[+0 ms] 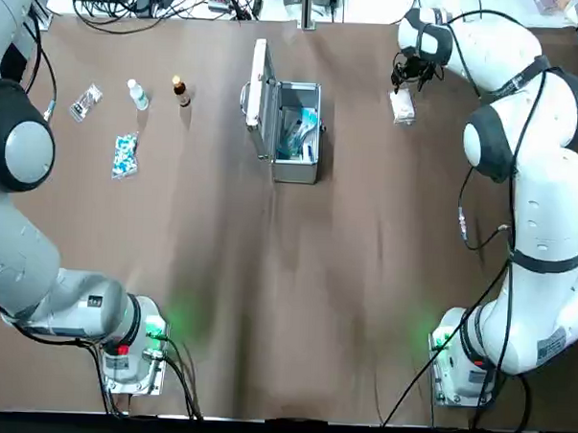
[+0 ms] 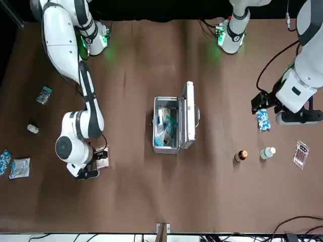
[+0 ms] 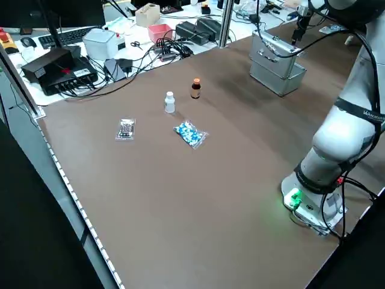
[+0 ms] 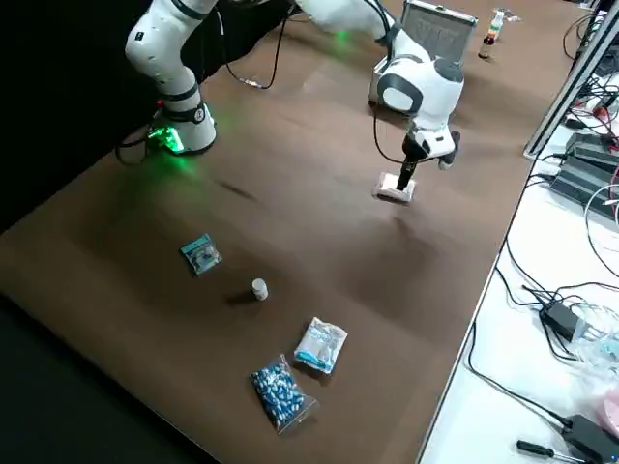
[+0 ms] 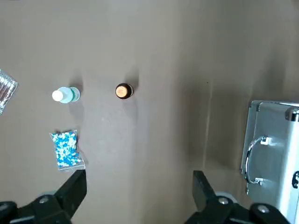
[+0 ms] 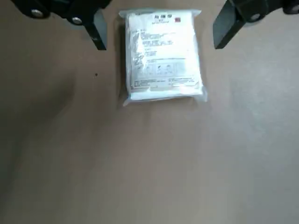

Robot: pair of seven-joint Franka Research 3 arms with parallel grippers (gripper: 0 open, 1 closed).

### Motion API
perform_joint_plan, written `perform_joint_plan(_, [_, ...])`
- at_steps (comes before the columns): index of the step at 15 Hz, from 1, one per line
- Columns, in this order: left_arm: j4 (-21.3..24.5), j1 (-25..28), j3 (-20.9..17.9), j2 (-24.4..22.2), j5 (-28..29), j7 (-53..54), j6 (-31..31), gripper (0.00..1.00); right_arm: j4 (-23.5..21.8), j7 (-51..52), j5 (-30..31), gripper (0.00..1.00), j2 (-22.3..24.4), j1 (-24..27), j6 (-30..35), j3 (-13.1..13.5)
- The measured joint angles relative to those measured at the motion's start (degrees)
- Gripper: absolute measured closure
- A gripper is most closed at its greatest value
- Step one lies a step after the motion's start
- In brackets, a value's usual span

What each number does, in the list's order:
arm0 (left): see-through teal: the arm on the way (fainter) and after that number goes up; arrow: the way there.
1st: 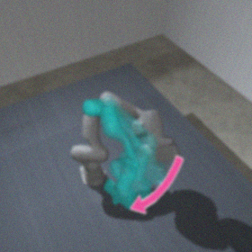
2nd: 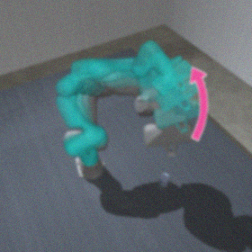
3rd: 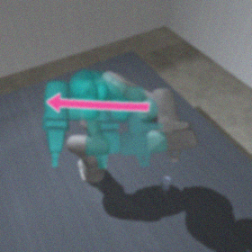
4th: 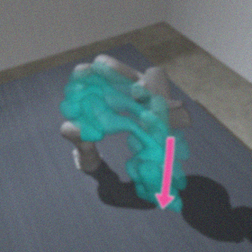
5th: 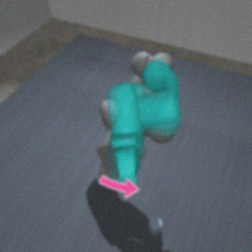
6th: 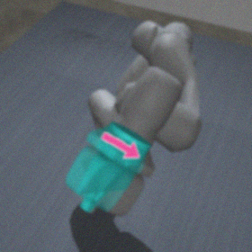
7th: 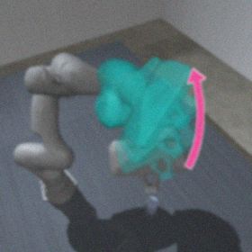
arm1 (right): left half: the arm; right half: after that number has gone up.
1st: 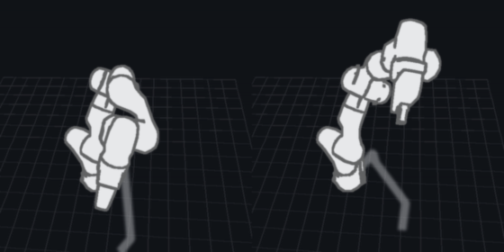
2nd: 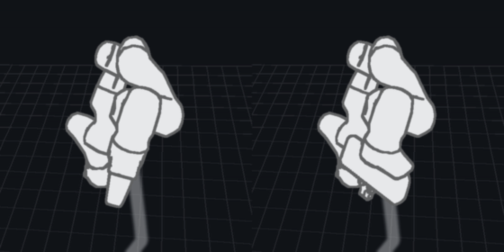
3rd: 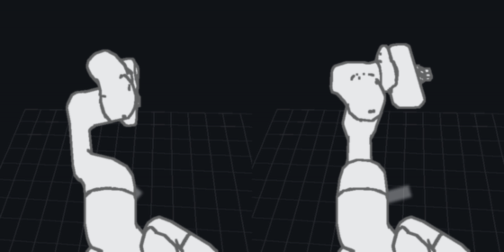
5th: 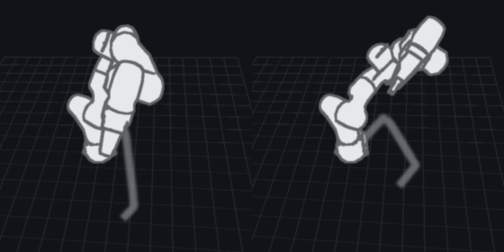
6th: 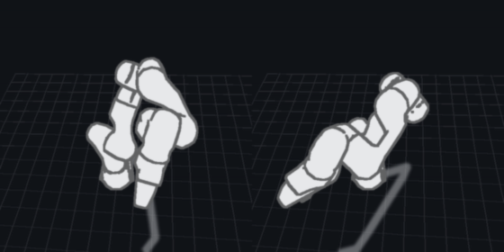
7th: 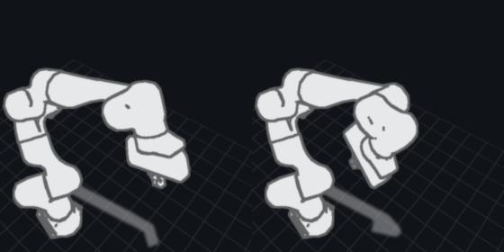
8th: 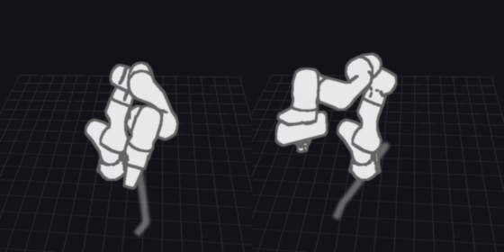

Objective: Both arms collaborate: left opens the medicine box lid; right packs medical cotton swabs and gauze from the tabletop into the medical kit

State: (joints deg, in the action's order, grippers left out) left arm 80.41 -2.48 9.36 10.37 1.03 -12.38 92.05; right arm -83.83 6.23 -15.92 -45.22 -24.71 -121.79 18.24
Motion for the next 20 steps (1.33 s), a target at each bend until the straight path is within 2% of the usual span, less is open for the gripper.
perform_joint_plan(11, [-0.01, 0.02, -0.01, 0.00, 0.00, 0.00, 0.00, 0.00, -0.20, 0.16, 0.00, 0.02, -4.24, -0.42, -2.87, -0.65])
perform_joint_plan(12, [-0.01, 0.02, -0.01, 0.00, 0.00, 0.00, 0.00, 0.00, -0.41, 0.16, 0.00, 0.07, -4.32, -0.48, -2.93, -0.65])
perform_joint_plan(15, [-0.01, 0.00, -0.01, 0.00, 0.00, 0.00, 0.00, 0.00, -0.46, -0.20, 0.00, 0.34, -3.86, -0.48, -2.85, -0.52])
perform_joint_plan(16, [-0.01, -0.05, 0.05, 0.00, 0.00, 0.00, 0.00, 0.00, -0.44, -2.79, 0.00, 0.51, -3.52, -0.69, -2.85, -0.58])
perform_joint_plan(19, [0.01, 0.00, 0.26, 0.06, 0.00, 0.00, 0.00, 0.00, -0.28, -9.53, 0.00, 0.74, -3.10, -2.42, -2.89, -0.65])
perform_joint_plan(20, [0.04, 0.19, 0.25, 0.13, 0.00, 0.00, -0.08, 0.00, -0.12, -11.06, 0.00, 0.76, -3.09, -3.08, -2.89, -0.67])
